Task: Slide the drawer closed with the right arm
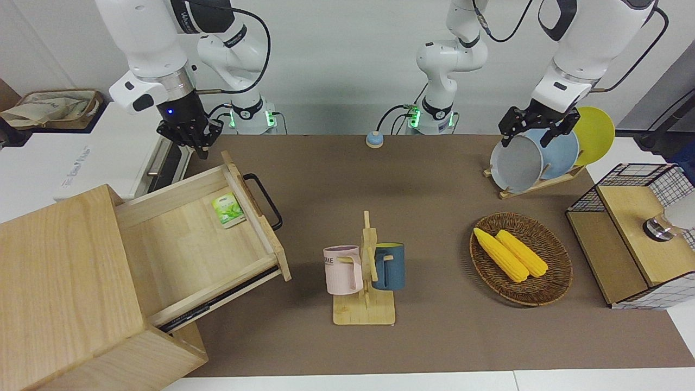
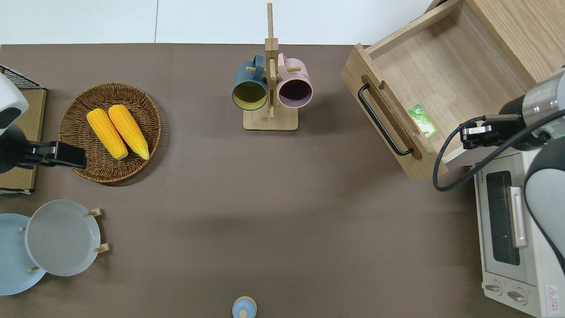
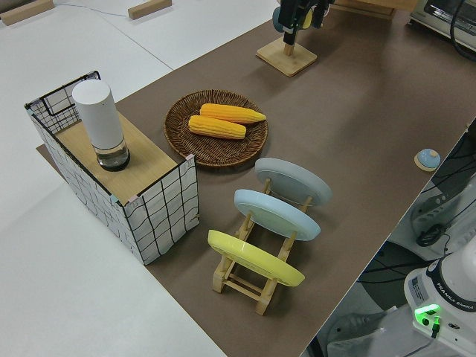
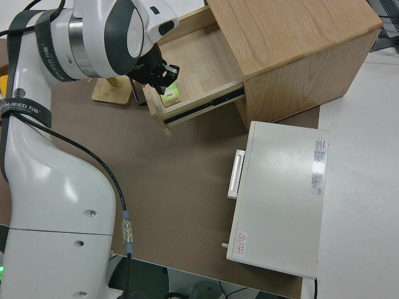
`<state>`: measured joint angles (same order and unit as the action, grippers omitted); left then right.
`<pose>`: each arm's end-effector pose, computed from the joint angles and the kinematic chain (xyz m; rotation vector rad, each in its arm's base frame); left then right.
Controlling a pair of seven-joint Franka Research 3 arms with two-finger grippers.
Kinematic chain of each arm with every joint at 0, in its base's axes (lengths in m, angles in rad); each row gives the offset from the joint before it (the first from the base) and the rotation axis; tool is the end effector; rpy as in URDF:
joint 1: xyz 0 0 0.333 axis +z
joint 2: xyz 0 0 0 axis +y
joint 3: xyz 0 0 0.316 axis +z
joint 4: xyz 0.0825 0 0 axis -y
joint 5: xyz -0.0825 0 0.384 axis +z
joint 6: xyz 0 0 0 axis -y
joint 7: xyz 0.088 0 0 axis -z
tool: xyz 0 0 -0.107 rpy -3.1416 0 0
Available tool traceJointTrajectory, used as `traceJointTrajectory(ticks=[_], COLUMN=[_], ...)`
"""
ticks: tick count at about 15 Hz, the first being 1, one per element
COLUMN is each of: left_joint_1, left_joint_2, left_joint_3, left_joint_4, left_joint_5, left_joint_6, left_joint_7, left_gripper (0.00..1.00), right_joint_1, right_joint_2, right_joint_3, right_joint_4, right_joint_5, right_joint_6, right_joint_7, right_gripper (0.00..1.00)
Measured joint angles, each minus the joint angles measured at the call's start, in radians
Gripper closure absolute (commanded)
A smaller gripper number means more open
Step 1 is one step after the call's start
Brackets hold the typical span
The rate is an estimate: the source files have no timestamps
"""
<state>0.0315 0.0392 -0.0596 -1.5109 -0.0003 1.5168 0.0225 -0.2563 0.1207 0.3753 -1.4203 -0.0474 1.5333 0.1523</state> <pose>0.5612 -0.0151 0.6261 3.1376 -0.0794 -0.0522 0.5842 0.0500 0.6275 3.1379 -0.0590 0.0016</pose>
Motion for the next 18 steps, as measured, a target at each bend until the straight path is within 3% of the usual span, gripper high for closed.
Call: traceJointTrajectory(ticks=[4, 12, 15, 18], left_joint_1=[0.0, 0.0, 0.0, 0.0], left_joint_2=[0.0, 0.0, 0.0, 0.0], left_joint_3=[0.0, 0.0, 0.0, 0.0], left_joint_4=[0.0, 0.0, 0.0, 0.0], left_joint_5=[0.0, 0.0, 0.0, 0.0], left_joint_6=[0.0, 0.0, 0.0, 0.0], left_joint_7=[0.0, 0.0, 0.0, 0.0], left_gripper=[0.01, 0.01, 0.01, 0.01], right_joint_1=[0.0, 0.014, 0.078, 0.184], right_joint_2=[-0.002, -0.02, -0.021, -0.021], right_joint_3=[-0.003, 0.017, 0.02, 0.023], right_joint_4=[0.01, 0.075, 0.089, 0.094], right_joint_5=[0.0, -0.027, -0.035, -0.064], right_joint_6=[-0.008, -0.041, -0.042, -0.042], right_joint_7=[-0.001, 0.016, 0.149, 0.335], right_gripper=[1.0, 1.0, 1.0, 1.0])
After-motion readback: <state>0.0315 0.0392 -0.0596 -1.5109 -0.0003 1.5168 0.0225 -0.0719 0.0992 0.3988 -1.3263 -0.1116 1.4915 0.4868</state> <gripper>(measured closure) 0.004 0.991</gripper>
